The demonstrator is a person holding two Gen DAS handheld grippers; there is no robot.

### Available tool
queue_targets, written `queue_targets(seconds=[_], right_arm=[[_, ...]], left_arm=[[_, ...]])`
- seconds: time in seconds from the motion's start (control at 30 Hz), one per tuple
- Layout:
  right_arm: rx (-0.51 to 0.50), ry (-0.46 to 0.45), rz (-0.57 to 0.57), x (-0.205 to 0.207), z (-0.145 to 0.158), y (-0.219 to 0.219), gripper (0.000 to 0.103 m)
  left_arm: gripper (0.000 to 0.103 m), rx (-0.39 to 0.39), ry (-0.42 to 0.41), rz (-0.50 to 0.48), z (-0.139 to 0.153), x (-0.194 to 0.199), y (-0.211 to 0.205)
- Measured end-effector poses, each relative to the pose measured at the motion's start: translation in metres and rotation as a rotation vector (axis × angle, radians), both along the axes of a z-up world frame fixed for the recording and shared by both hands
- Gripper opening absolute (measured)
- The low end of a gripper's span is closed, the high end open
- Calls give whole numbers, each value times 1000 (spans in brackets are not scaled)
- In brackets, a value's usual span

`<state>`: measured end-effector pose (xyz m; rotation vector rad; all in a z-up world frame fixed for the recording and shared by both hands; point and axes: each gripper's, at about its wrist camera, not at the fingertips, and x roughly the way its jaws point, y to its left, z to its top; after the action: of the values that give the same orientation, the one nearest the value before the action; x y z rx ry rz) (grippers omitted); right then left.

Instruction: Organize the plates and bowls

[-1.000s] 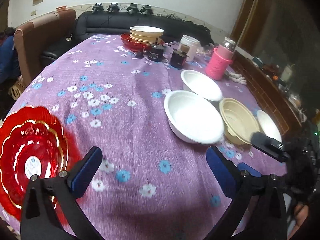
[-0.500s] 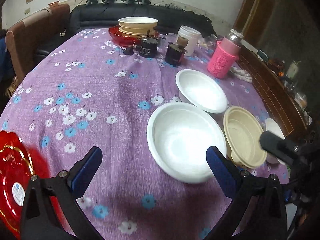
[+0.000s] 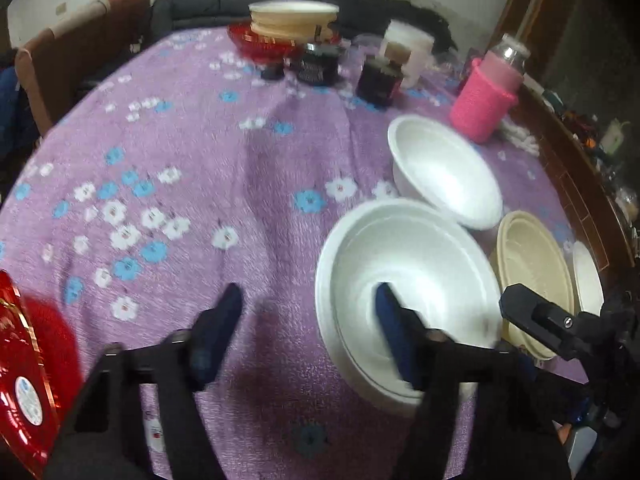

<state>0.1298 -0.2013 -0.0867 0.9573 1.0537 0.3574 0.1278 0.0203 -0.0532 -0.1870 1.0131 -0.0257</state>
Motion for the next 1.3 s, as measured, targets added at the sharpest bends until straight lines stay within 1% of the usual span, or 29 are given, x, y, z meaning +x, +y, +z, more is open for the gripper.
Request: queue_targets(seconds=[0.07,0.1,0.13,0.17,0.2,0.23,0.27,0.3,0.37,0.57,0.73,1.13,1.3], right_arm=[[-18,10,-8,0,-3,-1,58],[-27,11,-6,0,-4,-1,55],[-39,12,-2,0,-5,-1,49],[-50,14,2,0,-6,0,42],[-66,17,8,1,-7,2,37],[-75,18,10,0,-8,2,28],[-84,16,13,0,-8,4,23],[-94,9,13,-2,-8,5,21],[-117,-3,19,-3,-6,7,11],[-166,-41,22,-15,1,10,10],[-185,-60,28,-23,5,12,9],[-273,-129,36,-64,20,18,9],[-297,-152,39,-83,22,21,9]], left_arm=[[38,26,9,-5,-5,1,-3],[33,34,11,-6,-6,2,-4],[22,36,18,-6,-9,1,-4],[17,35,26,-6,-11,0,-5],[16,34,27,-8,-12,0,-5],[16,33,20,-12,-13,-2,-5],[14,35,14,-17,-12,-3,-7],[14,41,5,-21,-11,-5,-8],[12,54,-11,-26,-8,-8,-10],[12,60,-31,-25,-6,-20,-10],[12,67,-51,-24,-1,-35,-11],[13,89,-105,-33,9,-79,-15],[13,97,-121,-29,8,-95,-13]])
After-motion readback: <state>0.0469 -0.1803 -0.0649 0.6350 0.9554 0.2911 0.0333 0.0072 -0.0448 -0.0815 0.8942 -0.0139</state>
